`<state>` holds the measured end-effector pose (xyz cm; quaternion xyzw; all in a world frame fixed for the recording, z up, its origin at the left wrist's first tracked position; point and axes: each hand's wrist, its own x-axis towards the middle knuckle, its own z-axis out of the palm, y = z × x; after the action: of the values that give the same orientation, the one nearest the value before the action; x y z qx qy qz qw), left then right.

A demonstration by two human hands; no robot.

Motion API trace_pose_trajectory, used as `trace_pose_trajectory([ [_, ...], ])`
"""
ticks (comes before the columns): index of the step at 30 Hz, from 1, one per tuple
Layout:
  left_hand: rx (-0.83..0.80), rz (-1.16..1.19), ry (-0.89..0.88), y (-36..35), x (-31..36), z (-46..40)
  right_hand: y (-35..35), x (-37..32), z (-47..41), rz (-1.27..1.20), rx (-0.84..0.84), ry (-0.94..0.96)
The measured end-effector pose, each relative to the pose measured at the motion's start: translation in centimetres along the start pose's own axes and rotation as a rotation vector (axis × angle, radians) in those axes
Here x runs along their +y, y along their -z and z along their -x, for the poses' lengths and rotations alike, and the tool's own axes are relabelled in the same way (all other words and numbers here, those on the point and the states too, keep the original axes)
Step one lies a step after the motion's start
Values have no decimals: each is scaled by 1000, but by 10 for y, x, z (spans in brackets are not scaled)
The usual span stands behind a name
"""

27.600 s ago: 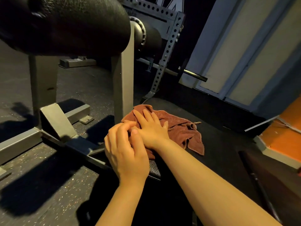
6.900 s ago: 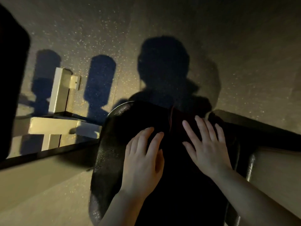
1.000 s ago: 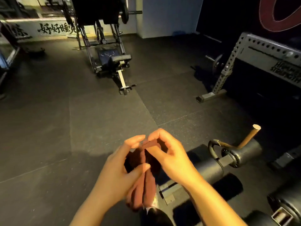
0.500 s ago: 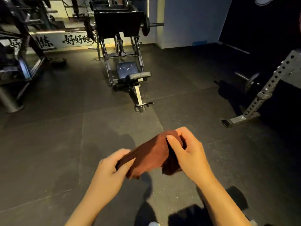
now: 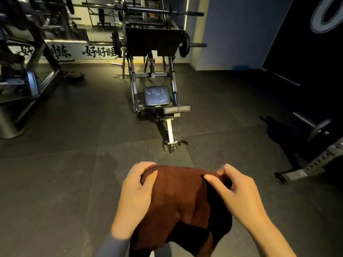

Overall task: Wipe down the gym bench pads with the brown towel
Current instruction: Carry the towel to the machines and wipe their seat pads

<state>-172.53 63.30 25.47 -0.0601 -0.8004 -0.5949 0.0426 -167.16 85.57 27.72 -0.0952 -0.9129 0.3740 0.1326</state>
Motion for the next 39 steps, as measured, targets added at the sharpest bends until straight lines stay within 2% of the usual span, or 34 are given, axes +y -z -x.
trace_pose_trajectory([
  [3,-13,3,17,8,-8,-63,-15,-21,-58,107,7,8],
  [7,-209,-50,19,5,-15,-134,-28,-28,-114,213,27,-25],
  [9,-226,-69,7,0,-21,-158,-35,-21,-130,271,-92,-76],
  [13,-207,-137,3,-8,-36,-209,-44,-4,-171,330,-464,-137],
  [16,-204,-152,52,-20,-40,-248,-52,8,-212,480,-618,-134],
  [18,-175,-142,54,-34,-39,-275,-59,21,-242,591,-574,-87],
  [20,-138,-150,68,-57,-37,-305,-57,43,-276,553,-469,-61],
  [25,-84,-141,87,-124,-22,-382,-21,107,-367,223,-368,-41],
  [30,-48,-109,89,-204,-2,-445,23,152,-443,-186,-276,-196],
  [34,-149,-147,149,-255,4,-483,40,180,-488,-309,-113,-272],
  [39,-276,-176,218,-321,18,-542,61,214,-551,-283,48,-399],
])
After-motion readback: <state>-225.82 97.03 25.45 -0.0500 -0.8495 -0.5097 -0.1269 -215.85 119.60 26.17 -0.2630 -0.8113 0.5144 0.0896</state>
